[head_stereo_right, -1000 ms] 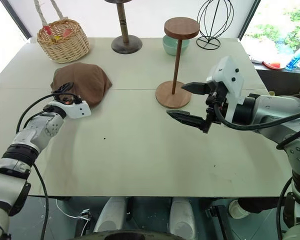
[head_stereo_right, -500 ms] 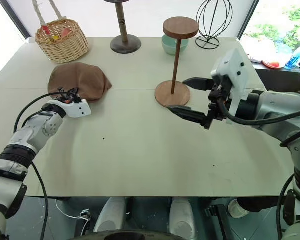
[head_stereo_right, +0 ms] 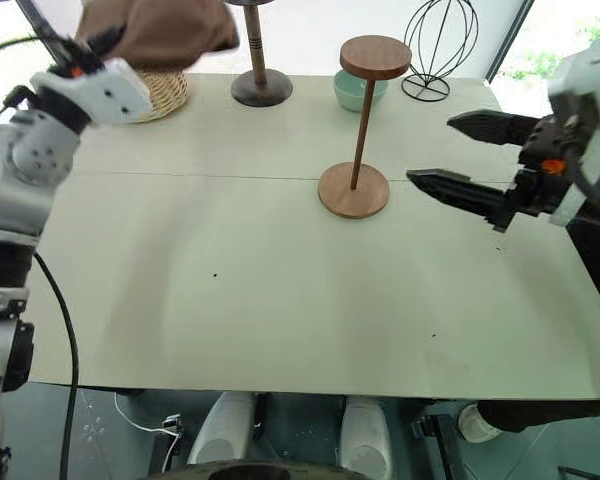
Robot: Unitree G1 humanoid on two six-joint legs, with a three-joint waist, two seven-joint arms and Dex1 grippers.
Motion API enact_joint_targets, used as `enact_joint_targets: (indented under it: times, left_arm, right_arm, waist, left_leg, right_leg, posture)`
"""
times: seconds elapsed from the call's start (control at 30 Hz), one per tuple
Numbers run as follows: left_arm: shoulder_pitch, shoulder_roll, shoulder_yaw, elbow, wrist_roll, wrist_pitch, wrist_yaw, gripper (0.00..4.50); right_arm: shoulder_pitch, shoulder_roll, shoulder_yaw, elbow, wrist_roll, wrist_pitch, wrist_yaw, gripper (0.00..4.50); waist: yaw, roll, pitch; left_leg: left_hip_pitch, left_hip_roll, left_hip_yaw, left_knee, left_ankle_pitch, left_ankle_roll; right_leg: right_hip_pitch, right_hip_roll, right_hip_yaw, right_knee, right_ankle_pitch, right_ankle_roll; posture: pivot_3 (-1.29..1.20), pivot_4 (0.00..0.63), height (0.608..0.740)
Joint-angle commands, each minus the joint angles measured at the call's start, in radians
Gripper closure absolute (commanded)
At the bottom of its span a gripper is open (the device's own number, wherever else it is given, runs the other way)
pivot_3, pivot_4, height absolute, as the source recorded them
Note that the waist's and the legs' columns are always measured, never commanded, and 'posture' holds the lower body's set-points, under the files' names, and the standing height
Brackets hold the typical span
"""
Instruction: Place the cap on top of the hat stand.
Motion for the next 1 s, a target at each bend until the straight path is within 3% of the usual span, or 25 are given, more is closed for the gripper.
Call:
enact_joint_targets:
  times: [0.03,0.4,0.8,1.0]
  left_arm:
    - [-0.119,-0.073,-0.001,-0.049,-0.114,-0.056,-0.078,4.48]
    - [-0.255,-0.274,-0.083,0.018,-0.154,-0.245,-0.164,4.48]
    - [-0.361,-0.411,-0.222,0.352,0.084,-0.377,0.016,4.48]
    - [-0.345,-0.429,-0.26,0.398,0.139,-0.406,0.061,4.48]
  right_arm:
    - [-0.011,-0.055,-0.088,0.042,-0.028,-0.021,0.021,0.0]
    - [0.012,-0.04,-0.104,0.035,-0.047,-0.042,0.016,0.0]
    - [-0.013,-0.014,-0.115,0.02,0.016,-0.038,-0.038,0.0]
    - [-0.007,-0.01,-0.113,0.01,0.029,-0.041,-0.053,0.0]
  waist:
    - [0.002,0.0,0.0]
    - [-0.004,0.0,0.0]
    - [0.001,-0.001,0.0]
    - [-0.002,-0.001,0.0]
  left_leg:
    - [0.0,0.0,0.0,0.001,0.0,0.0]
    - [0.0,0.0,0.002,0.003,-0.001,0.001]
    - [-0.002,0.0,0.002,0.005,-0.001,0.001]
    - [-0.001,0.0,0.002,0.004,-0.001,0.002]
  right_leg:
    - [0.0,0.0,0.0,0.0,0.0,0.0]
    - [0.001,0.0,0.002,-0.001,0.001,0.002]
    - [0.001,0.0,0.003,-0.002,0.002,0.003]
    - [0.0,0.0,0.004,-0.001,0.002,0.003]
  posture:
    - [0.0,0.15,0.728]
    - [0.0,0.15,0.728]
    - [0.0,0.15,0.728]
    - [0.0,0.15,0.728]
